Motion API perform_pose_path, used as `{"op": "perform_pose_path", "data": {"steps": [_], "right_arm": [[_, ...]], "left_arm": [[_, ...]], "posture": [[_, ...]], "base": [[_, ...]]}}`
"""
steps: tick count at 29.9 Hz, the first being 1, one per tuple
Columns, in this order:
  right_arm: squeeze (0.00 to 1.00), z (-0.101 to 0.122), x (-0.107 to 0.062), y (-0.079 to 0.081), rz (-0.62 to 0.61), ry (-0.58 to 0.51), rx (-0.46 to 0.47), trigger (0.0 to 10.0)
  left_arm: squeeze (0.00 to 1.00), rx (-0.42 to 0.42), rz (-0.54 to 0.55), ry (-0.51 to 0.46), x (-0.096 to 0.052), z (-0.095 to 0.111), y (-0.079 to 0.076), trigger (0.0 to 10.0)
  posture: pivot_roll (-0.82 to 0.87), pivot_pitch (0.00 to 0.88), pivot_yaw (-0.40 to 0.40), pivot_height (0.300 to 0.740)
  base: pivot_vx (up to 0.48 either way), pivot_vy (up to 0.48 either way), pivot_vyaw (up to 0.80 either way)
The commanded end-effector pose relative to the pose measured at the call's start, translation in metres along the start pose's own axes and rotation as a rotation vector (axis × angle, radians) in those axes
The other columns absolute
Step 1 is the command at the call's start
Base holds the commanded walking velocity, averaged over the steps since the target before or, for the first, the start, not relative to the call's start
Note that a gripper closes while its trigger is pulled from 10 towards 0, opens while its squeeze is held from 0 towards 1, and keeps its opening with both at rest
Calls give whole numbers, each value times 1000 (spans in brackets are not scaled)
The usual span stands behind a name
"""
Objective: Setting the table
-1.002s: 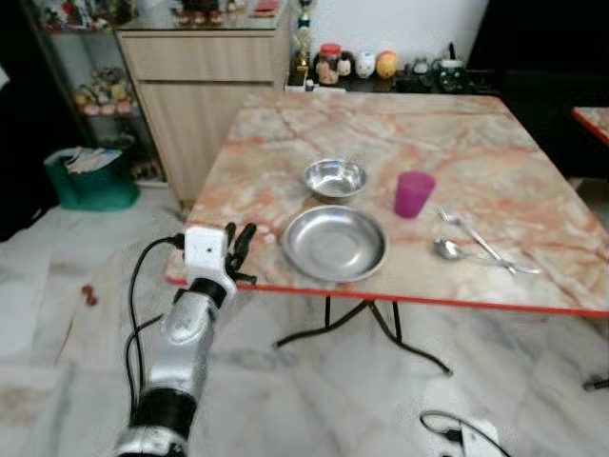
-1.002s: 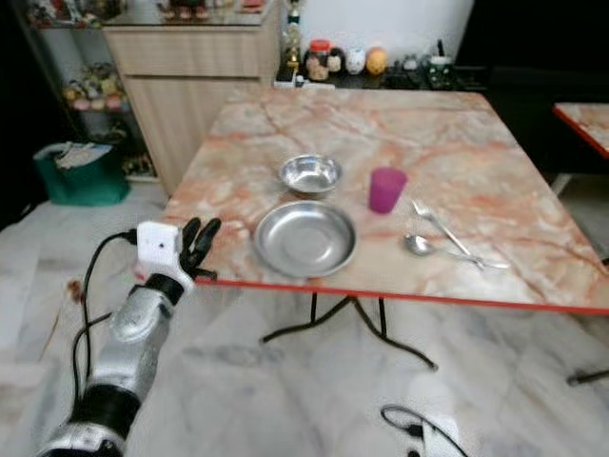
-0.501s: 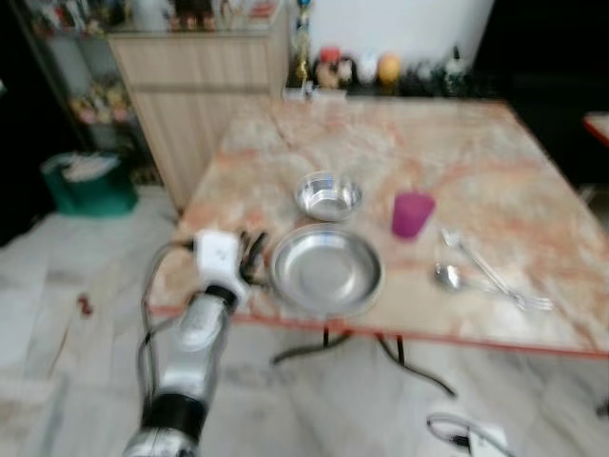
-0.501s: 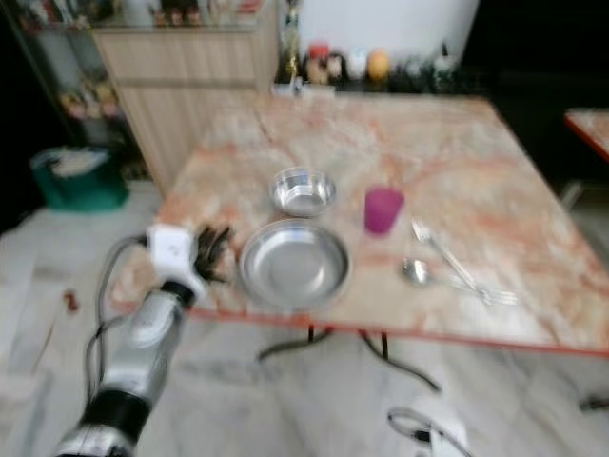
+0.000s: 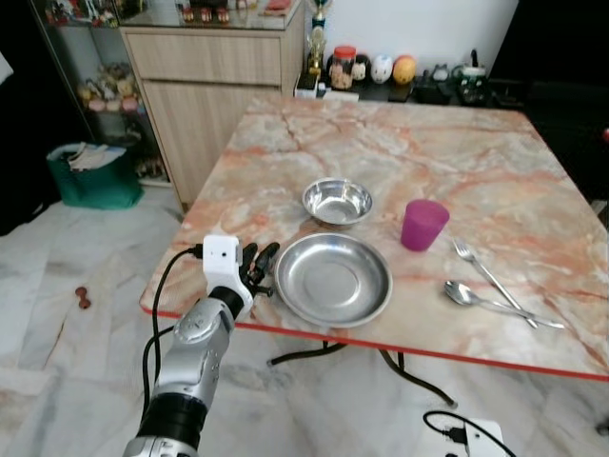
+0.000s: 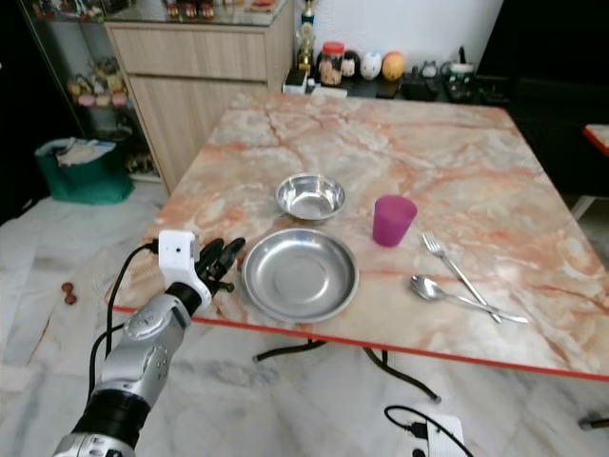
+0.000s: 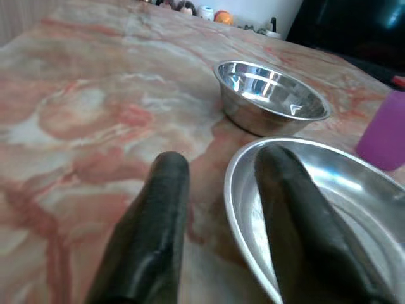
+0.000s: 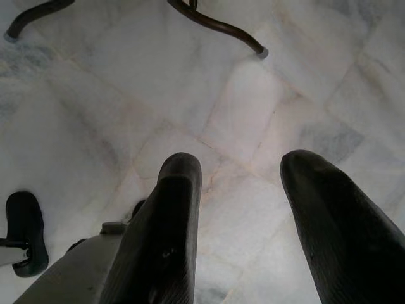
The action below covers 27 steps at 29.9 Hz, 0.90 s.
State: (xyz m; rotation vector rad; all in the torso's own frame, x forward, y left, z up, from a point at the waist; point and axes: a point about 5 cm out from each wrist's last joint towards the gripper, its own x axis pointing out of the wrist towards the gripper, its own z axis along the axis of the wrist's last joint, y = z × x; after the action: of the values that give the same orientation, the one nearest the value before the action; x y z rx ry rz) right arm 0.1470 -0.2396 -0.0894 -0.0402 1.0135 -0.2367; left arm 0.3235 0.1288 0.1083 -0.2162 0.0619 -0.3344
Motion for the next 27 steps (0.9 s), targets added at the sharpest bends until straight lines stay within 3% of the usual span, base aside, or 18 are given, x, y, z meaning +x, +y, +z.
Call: {"op": "perform_pose_path", "data": {"steps": [1,5,14,15,23,27], "right_arm": [[0,1,0,0,3,-2,-9,10000],[0,1,0,0,3,-4,-10,10000],[0,3,0,0,6,-6,-19,10000],[0,3,0,0,5,-6,-18,10000],[0,3,1,0,-3,-5,-5,10000],[0,3,1,1,-7,-5,6,10000]], "left_arm": [[1000,-26,-12,35,-1,0,-2,10000],[1000,-32,-50,98,3,-2,-10,10000],[1000,-12,-52,116,14,-1,-20,10000],[0,-15,-45,118,16,0,-21,10000],[0,-23,-18,135,30,-1,-24,10000],[0,68,-24,143,39,-2,-26,10000]], "posture": [[114,0,-40,740],[107,0,-36,740],[98,0,-31,740],[98,0,-31,740],[76,0,-15,740],[59,0,-4,740]], "base": [[0,0,0],[0,0,0],[0,0,0],[0,0,0],[0,0,0],[0,0,0]]}}
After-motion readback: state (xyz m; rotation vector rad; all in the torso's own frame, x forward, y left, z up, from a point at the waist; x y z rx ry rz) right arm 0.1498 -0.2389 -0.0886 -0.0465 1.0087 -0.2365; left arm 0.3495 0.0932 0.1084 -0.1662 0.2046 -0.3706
